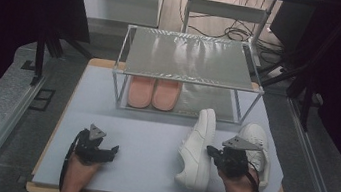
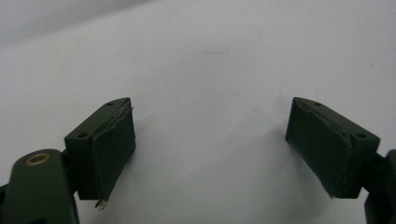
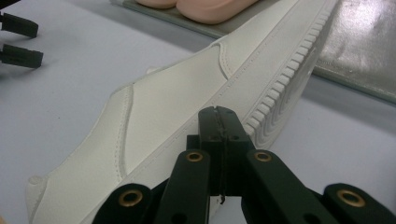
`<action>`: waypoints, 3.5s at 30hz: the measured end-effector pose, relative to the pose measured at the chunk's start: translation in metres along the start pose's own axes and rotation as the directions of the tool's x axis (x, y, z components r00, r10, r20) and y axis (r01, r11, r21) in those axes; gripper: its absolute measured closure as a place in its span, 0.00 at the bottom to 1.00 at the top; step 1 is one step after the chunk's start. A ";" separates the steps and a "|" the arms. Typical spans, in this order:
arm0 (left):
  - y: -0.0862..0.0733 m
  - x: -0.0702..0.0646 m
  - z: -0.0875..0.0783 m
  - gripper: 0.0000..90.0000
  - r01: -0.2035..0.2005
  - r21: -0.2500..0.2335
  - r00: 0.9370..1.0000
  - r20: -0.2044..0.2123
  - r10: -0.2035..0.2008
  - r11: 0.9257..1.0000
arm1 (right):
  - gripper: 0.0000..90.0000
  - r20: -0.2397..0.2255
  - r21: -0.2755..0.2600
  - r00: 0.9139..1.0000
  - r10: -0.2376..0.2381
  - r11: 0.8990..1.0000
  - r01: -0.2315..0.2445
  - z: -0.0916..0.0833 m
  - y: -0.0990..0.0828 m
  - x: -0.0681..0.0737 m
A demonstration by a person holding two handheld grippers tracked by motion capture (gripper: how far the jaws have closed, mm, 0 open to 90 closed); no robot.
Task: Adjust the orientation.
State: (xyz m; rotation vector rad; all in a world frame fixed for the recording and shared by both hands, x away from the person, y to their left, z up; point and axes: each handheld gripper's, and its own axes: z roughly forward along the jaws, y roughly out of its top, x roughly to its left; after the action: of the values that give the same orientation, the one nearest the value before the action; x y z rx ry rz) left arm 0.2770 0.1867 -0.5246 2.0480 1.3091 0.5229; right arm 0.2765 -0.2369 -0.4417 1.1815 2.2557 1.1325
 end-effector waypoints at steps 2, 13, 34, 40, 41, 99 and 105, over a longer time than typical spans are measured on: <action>0.000 0.000 0.000 0.18 0.002 -0.001 1.000 0.001 -0.002 1.000 | 1.00 0.007 0.000 1.000 0.008 1.000 -0.008 -0.002 -0.002 -0.001; 0.000 0.000 0.000 0.18 0.002 0.000 1.000 0.001 -0.002 1.000 | 1.00 0.052 -0.004 0.997 0.064 0.998 -0.064 -0.010 -0.007 -0.005; 0.000 0.000 0.000 0.18 0.002 0.001 1.000 0.001 -0.002 1.000 | 1.00 0.146 0.026 0.985 0.090 0.995 -0.095 -0.022 -0.018 -0.018; 0.000 0.000 0.000 0.18 0.002 0.001 1.000 0.002 -0.002 1.000 | 1.00 0.201 0.046 0.976 0.088 0.994 -0.099 -0.022 -0.020 -0.021; 0.000 0.000 0.000 0.18 0.003 0.001 1.000 0.002 -0.003 1.000 | 1.00 0.208 0.049 0.974 0.089 0.994 -0.101 -0.022 -0.021 -0.022; 0.000 0.000 0.000 0.18 0.001 0.002 1.000 0.002 -0.001 1.000 | 0.96 0.202 0.012 0.967 0.154 0.987 -0.160 -0.067 -0.018 -0.044; 0.000 0.000 0.000 0.18 0.003 -0.001 1.000 0.002 -0.003 1.000 | 0.90 0.191 0.030 0.970 0.151 0.987 -0.159 -0.070 -0.019 -0.040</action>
State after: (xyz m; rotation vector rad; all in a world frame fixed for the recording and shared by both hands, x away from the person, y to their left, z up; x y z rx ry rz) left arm 0.2773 0.1867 -0.5247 2.0450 1.3111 0.5197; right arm 0.2476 -0.3097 -0.4157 1.4404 2.0866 0.9822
